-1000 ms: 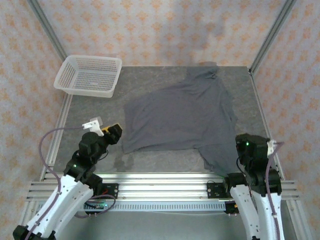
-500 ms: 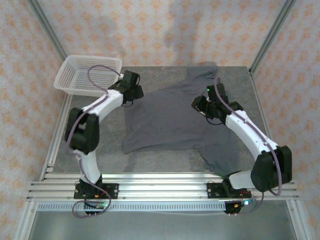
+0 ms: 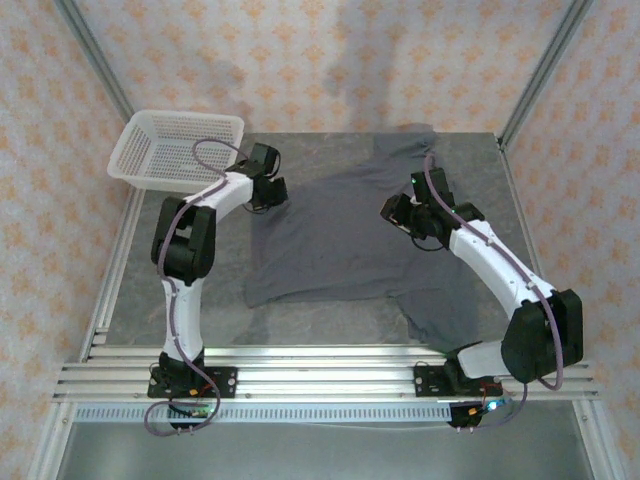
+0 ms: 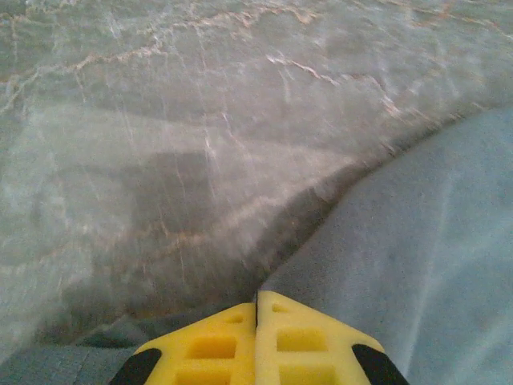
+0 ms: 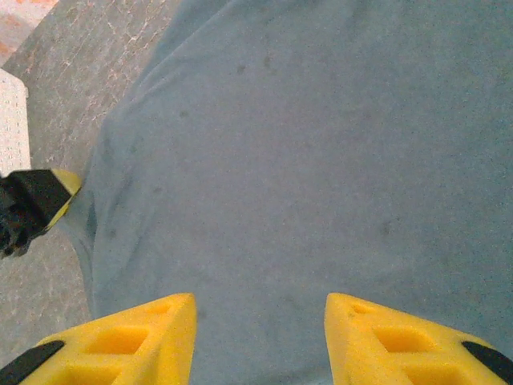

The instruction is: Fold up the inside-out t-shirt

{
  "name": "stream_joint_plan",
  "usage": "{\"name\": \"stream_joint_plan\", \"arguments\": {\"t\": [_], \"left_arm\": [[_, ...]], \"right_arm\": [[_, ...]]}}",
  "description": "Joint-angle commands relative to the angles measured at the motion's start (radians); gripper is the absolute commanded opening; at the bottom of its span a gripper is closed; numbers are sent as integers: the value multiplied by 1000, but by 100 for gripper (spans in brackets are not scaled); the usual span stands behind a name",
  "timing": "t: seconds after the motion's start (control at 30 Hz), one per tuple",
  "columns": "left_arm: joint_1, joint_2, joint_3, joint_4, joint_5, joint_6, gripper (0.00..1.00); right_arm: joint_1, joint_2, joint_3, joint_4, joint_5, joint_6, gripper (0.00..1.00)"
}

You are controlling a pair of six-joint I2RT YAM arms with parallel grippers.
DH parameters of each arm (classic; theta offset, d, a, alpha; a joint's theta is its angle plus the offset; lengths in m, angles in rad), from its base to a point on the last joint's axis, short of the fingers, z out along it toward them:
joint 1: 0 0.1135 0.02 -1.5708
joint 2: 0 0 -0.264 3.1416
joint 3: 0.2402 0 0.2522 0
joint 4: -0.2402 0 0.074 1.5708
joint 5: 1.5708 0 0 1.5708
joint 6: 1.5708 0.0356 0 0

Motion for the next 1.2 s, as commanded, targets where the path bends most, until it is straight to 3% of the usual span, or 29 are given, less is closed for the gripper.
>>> {"name": "stream_joint_plan", "arguments": {"t": [0.0, 0.17, 0.27, 0.4, 0.53, 0.67, 0.77, 0.83, 1.07, 1.17], "left_arm": [[-31, -176, -85, 71, 38, 65, 0], [-219, -335, -275, 101, -144, 221, 0], [-332, -345, -428, 171, -226, 231, 0], [-464, -401, -588, 284, -330, 245, 24], [-479, -602, -686, 356, -381, 191, 35], [-433, -764, -707, 309, -461, 94, 41], [-317, -769, -670, 211, -385, -23, 41], [-232, -732, -651, 198, -259, -68, 40], [-104, -452, -535, 238, 63, -178, 41], [-80, -357, -510, 333, 126, -195, 45]], "right_arm": [[3, -15, 39, -8, 30, -9, 46], [4, -14, 9, 2, 37, 5, 46], [3, -16, -7, 6, 40, 7, 46], [3, -7, -5, 3, 46, 7, 46], [4, 31, 27, 8, 22, -3, 46], [35, 89, 60, 32, -12, -14, 47], [83, 159, 87, 68, -6, -14, 47], [114, 224, 124, 83, -7, -15, 47], [175, 422, 265, 119, -33, -35, 47], [194, 489, 324, 105, -52, -41, 47]]}}
